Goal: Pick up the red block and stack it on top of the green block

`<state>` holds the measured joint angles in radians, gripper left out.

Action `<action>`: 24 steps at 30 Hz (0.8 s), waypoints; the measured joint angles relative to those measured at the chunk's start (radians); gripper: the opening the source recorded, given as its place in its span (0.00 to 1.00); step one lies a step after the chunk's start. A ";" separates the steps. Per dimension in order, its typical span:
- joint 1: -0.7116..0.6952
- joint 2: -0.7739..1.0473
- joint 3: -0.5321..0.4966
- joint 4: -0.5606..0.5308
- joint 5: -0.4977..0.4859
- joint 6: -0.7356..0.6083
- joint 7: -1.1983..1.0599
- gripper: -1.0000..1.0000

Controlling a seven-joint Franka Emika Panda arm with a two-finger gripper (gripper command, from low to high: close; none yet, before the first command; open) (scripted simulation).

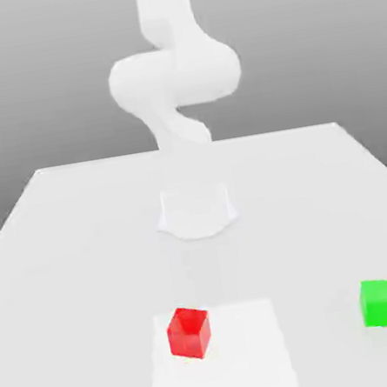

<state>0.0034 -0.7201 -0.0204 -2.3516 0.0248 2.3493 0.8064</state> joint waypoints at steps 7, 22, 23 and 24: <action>0.003 0.266 -0.035 -0.161 0.068 0.158 0.029 0.50; -0.042 0.808 -0.041 -0.425 -0.009 0.521 0.217 0.50; -0.045 0.843 -0.036 -0.421 -0.003 0.551 0.213 0.50; -0.050 0.878 -0.029 -0.417 0.002 0.581 0.211 0.50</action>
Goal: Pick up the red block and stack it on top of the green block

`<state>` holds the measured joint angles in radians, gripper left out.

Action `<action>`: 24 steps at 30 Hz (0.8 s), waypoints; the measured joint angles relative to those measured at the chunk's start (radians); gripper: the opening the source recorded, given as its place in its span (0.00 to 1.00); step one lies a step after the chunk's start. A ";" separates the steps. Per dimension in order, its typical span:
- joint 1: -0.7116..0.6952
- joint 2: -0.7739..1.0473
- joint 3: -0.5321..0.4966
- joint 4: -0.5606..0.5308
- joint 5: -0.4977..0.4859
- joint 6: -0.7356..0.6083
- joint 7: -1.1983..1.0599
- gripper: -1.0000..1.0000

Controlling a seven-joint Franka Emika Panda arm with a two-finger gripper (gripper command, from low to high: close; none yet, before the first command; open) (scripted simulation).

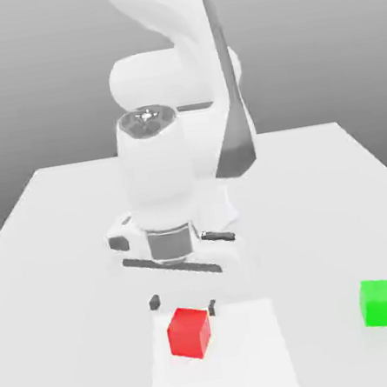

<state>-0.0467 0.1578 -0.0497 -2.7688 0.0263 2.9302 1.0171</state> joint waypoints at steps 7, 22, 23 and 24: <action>-0.014 0.068 0.018 0.008 0.012 0.058 -0.007 0.00; 0.041 -0.147 0.178 0.046 -0.042 -0.197 -0.178 0.00; 0.067 -0.145 0.206 0.058 -0.044 -0.207 -0.214 0.00; 0.101 -0.143 0.233 0.072 -0.045 -0.218 -0.251 0.00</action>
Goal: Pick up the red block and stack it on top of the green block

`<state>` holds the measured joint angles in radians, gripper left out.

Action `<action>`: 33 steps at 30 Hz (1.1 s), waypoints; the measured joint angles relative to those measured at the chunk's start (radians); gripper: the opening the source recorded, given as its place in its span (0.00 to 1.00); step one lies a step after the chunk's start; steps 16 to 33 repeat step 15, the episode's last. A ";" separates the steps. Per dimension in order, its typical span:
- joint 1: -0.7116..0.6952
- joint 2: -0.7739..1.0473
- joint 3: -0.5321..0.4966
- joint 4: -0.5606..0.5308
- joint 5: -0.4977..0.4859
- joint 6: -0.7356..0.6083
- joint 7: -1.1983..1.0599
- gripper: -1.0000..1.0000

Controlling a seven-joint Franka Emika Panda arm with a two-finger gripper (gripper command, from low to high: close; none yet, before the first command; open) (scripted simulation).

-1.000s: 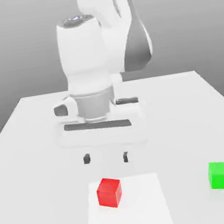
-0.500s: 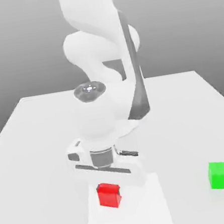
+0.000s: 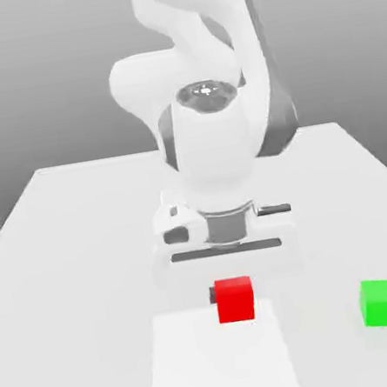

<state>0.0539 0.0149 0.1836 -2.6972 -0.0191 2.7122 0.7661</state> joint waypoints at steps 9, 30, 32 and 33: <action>0.243 0.104 0.129 0.122 -0.066 -0.025 -0.281 0.00; 0.268 0.206 0.090 0.130 -0.148 0.063 -0.227 1.00; 0.268 0.206 0.090 0.130 -0.148 0.063 -0.227 1.00; 0.268 0.206 0.090 0.130 -0.148 0.063 -0.227 1.00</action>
